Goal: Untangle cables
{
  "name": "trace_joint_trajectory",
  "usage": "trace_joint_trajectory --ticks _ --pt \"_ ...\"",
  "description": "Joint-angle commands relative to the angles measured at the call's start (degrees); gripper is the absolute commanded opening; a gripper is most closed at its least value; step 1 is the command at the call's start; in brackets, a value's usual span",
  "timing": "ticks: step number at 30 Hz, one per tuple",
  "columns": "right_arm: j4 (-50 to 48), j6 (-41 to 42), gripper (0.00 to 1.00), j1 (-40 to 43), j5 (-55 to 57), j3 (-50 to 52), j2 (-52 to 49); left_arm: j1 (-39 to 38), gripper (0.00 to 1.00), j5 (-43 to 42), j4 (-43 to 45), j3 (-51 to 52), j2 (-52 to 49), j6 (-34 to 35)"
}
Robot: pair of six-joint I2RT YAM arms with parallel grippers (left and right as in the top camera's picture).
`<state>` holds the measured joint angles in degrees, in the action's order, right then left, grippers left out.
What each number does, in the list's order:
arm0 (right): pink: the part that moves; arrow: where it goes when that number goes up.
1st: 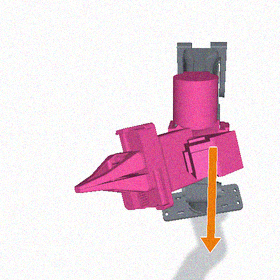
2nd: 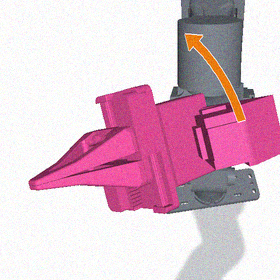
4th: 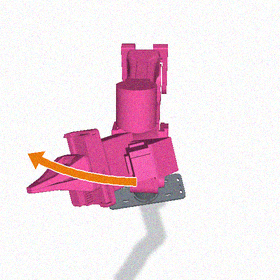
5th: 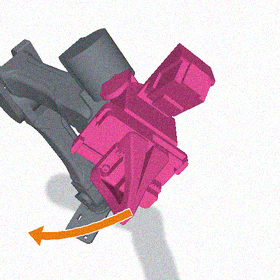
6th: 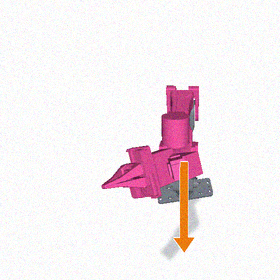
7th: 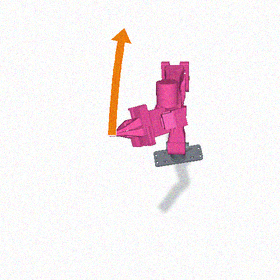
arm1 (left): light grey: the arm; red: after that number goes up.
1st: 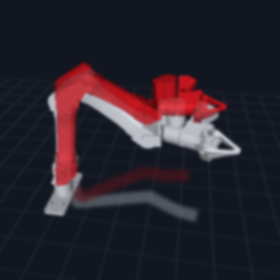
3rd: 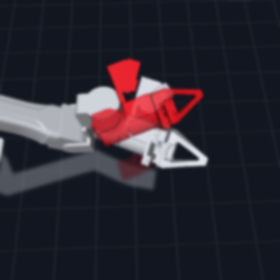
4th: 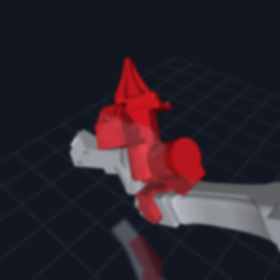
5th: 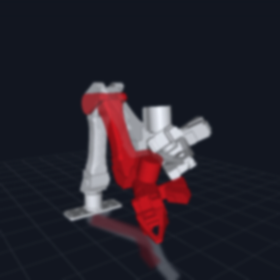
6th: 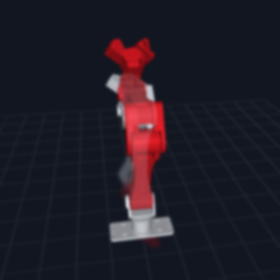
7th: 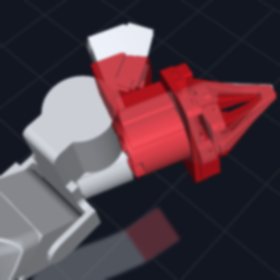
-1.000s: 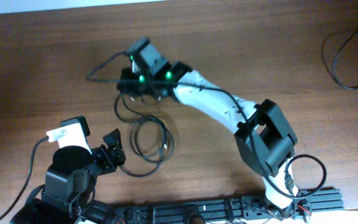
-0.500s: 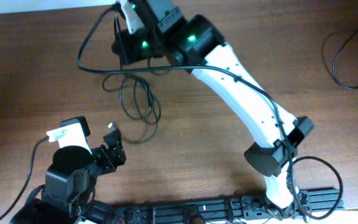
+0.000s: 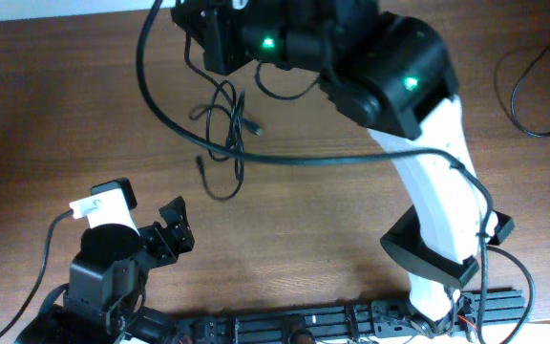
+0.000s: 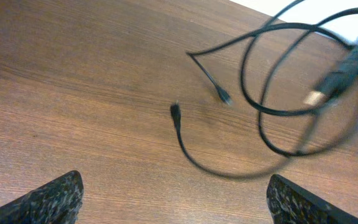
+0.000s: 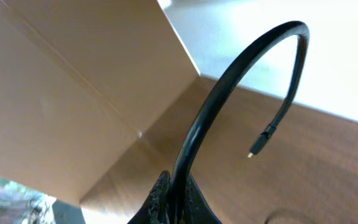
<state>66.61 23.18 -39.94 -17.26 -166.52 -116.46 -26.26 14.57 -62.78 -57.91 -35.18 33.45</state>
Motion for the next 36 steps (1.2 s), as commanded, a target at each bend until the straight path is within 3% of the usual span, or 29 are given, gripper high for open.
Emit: trace_joint_trajectory --ticks 1,7,11,16,19,36 --pt "-1.53 0.46 0.04 -0.04 4.72 -5.09 2.51 -0.22 0.96 0.66 0.33 -0.28 0.33 -0.72" --pt "-1.14 1.38 0.04 -0.04 4.17 -8.59 2.71 -0.22 0.99 -1.05 2.99 -0.17 0.26 -2.03" --pt "1.25 4.92 0.04 -0.04 3.43 -8.57 2.75 -0.22 0.99 -17.73 13.29 -0.17 -1.01 -19.85" --pt "3.13 5.01 0.04 -0.13 2.21 -8.57 2.75 -0.22 0.99 -20.63 16.13 -0.17 -4.46 -24.22" --pt "3.26 6.56 0.04 -0.15 -0.87 -8.57 2.75 -0.22 1.0 -26.97 17.09 -0.17 -7.39 -30.21" --pt "0.42 7.5 0.04 -0.15 -2.08 -8.57 2.75 -0.22 0.96 -33.53 22.27 -0.17 -24.63 -30.53"
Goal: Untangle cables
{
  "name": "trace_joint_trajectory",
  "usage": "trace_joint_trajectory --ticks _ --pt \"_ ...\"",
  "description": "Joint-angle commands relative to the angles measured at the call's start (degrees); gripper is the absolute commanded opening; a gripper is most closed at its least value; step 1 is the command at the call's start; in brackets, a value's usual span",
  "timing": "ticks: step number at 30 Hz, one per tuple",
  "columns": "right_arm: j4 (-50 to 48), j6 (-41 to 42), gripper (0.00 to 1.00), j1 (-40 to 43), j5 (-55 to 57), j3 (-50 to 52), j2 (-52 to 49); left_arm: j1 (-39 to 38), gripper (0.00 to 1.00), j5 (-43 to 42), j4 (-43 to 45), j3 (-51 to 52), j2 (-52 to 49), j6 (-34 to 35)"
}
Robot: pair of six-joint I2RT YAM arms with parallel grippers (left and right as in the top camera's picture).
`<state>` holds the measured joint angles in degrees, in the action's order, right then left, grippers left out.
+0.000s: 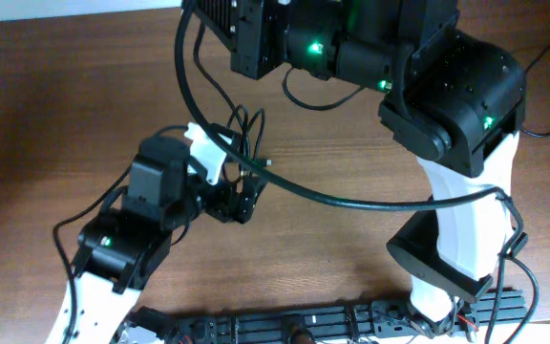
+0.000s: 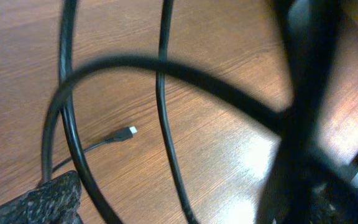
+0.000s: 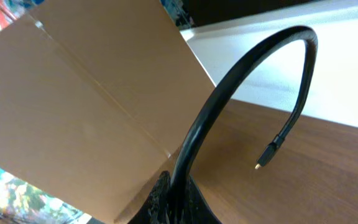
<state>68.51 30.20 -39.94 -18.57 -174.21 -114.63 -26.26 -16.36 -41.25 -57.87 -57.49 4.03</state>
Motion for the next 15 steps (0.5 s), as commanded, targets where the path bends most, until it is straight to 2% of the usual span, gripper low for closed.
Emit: trace_joint_trajectory --ticks 1,6,8,12,13,14,15 --pt "-1.86 0.79 0.04 -0.15 -0.76 -0.87 0.92 -0.22 0.96 -3.26 0.98 -0.22 -3.43 -1.11" --pt "-1.9 0.76 0.04 -0.11 -0.72 -0.87 0.92 -0.22 0.94 -4.44 1.57 -0.22 -6.25 -1.11" --pt "-1.9 0.76 0.04 -0.09 -0.7 -0.87 0.92 -0.22 0.9 -4.42 1.29 -0.22 -6.67 -1.11" --pt "-1.99 0.76 0.04 0.26 -0.33 -0.9 1.05 -0.22 0.67 -2.56 -1.31 -0.22 -6.75 -1.33" --pt "-1.9 0.76 0.04 0.31 -0.28 -0.9 1.2 -0.22 0.5 -1.73 -1.92 -0.22 -6.75 -1.33" --pt "-1.86 0.76 0.04 0.42 -0.31 -0.9 1.22 -0.22 0.13 -1.16 -2.47 -0.22 -6.75 -1.31" --pt "-1.81 0.74 0.04 0.66 -0.26 -0.87 1.46 -0.22 0.0 -1.22 -2.86 -0.22 -6.75 -1.27"
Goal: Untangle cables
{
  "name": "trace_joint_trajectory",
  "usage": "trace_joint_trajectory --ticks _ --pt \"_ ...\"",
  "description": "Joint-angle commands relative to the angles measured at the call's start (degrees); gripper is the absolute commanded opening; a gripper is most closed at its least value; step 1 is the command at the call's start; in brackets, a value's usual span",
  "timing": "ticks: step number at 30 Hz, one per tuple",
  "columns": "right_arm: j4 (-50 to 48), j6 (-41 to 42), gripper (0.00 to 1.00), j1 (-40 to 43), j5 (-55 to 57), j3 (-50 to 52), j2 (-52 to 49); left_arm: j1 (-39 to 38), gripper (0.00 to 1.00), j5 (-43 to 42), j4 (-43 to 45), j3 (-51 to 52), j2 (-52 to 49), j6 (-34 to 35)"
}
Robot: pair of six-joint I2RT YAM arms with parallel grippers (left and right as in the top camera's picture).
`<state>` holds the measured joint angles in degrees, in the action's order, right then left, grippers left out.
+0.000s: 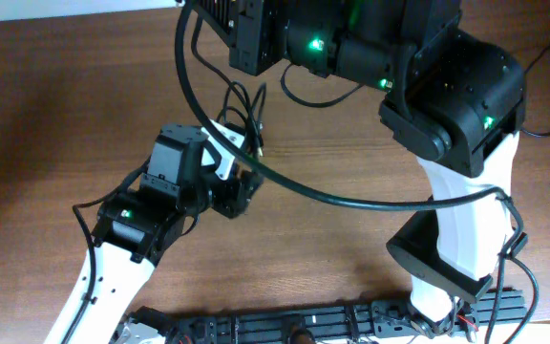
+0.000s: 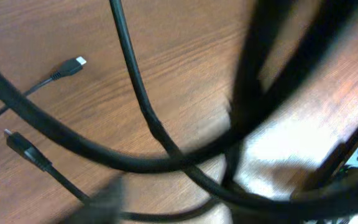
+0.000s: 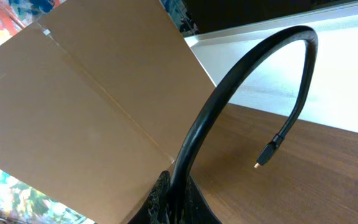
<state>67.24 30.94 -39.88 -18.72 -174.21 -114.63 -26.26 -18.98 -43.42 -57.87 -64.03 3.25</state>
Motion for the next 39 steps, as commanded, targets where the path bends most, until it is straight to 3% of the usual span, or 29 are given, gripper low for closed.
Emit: trace_joint_trajectory --ticks 1,7,17,22,27,39 --pt "-0.57 0.0 0.04 0.63 -0.15 -0.9 1.51 -0.22 0.0 1.4 -0.87 -0.22 -0.2 -0.48" --pt "1.49 -0.02 0.04 4.02 -0.11 -0.87 1.77 -0.2 0.0 3.87 -2.67 -0.24 0.46 -0.5" --pt "11.13 -1.27 0.04 23.37 -0.2 -0.87 2.16 4.44 0.0 20.94 -11.98 -0.24 12.74 -0.42" --pt "14.4 -6.12 0.04 31.71 -0.11 -0.87 2.49 10.62 0.0 20.94 -10.8 -0.24 20.74 0.96" --pt "16.02 -6.1 0.04 39.3 -0.15 -0.87 2.49 16.81 0.0 20.87 -8.94 -0.24 24.48 7.26" --pt "20.24 -6.71 0.04 50.9 2.91 -0.87 2.49 18.18 0.0 23.78 -7.43 -0.31 24.63 9.66"
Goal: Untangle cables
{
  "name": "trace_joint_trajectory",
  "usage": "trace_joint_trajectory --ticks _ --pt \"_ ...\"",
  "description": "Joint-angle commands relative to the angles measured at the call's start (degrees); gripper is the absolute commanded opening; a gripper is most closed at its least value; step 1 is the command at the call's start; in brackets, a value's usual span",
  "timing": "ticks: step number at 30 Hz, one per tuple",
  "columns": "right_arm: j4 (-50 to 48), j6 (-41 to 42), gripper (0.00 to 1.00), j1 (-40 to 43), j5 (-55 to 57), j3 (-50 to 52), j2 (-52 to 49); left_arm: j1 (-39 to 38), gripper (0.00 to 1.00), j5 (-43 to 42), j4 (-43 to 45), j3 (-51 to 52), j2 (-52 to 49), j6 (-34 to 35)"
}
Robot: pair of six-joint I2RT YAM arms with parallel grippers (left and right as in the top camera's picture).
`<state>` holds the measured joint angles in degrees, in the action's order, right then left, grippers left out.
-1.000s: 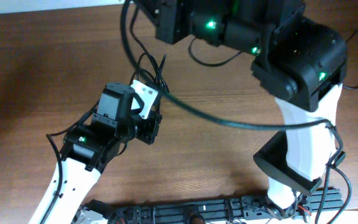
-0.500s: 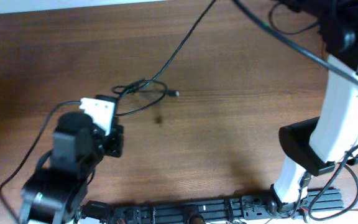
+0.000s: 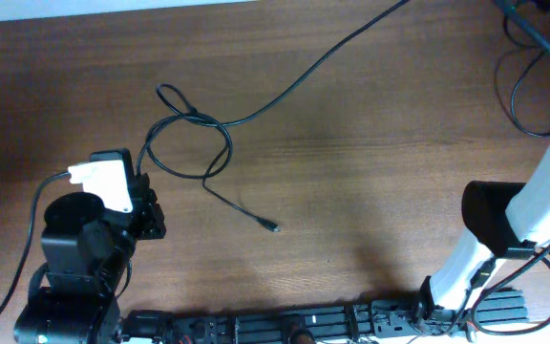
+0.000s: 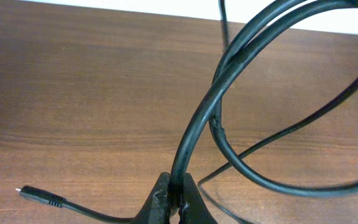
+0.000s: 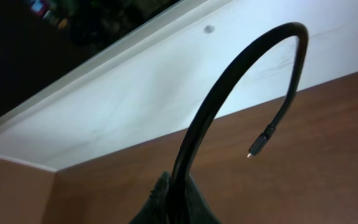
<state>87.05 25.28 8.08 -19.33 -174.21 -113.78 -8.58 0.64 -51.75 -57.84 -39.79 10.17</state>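
A black cable (image 3: 294, 86) runs from a knotted loop (image 3: 191, 143) at left centre to the table's top right edge. My left gripper (image 4: 176, 194) is shut on a strand of the loop (image 4: 229, 74), at the lower left of the table (image 3: 149, 205). One free plug (image 3: 272, 227) lies mid-table, and the left wrist view shows a plug (image 4: 36, 196) on the wood. My right gripper (image 5: 174, 194) is shut on the cable near its other end; that plug (image 5: 258, 148) hangs in the air. The right gripper itself is outside the overhead view.
Another thin black cable (image 3: 521, 91) lies looped at the far right of the wooden table (image 3: 370, 172). The right arm's white link (image 3: 542, 201) stands at the right edge. A rail of hardware (image 3: 332, 330) runs along the front edge.
My left arm has gone from the tangle at mid-table back to the lower left, now shut on a strand. The right arm has moved from top centre to the far right; the cable is stretched out.
First my left gripper was open at the lower left while the right held the cable's end raised above the tangle. Then the left arm was at the tangle. Now both grippers hold the cable far apart, and one knotted loop is left.
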Motion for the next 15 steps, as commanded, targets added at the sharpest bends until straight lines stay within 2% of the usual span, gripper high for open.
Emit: trace_joint_trajectory --ticks 1,4,10,15 --pt "0.9 -1.05 0.04 3.87 4.74 -0.87 1.66 0.5 0.0 7.78 1.14 -0.37 0.39 5.38" --pt "2.99 -1.05 0.04 7.21 7.65 -0.87 1.66 0.5 0.0 13.88 2.89 -0.37 0.39 10.38" --pt "4.24 -1.03 0.04 14.38 8.39 -0.87 1.66 0.5 0.0 13.75 9.86 -0.76 0.39 11.08" --pt "7.13 -0.17 0.04 18.6 17.29 -0.81 1.66 0.5 0.0 17.55 12.63 -3.72 0.39 11.06"
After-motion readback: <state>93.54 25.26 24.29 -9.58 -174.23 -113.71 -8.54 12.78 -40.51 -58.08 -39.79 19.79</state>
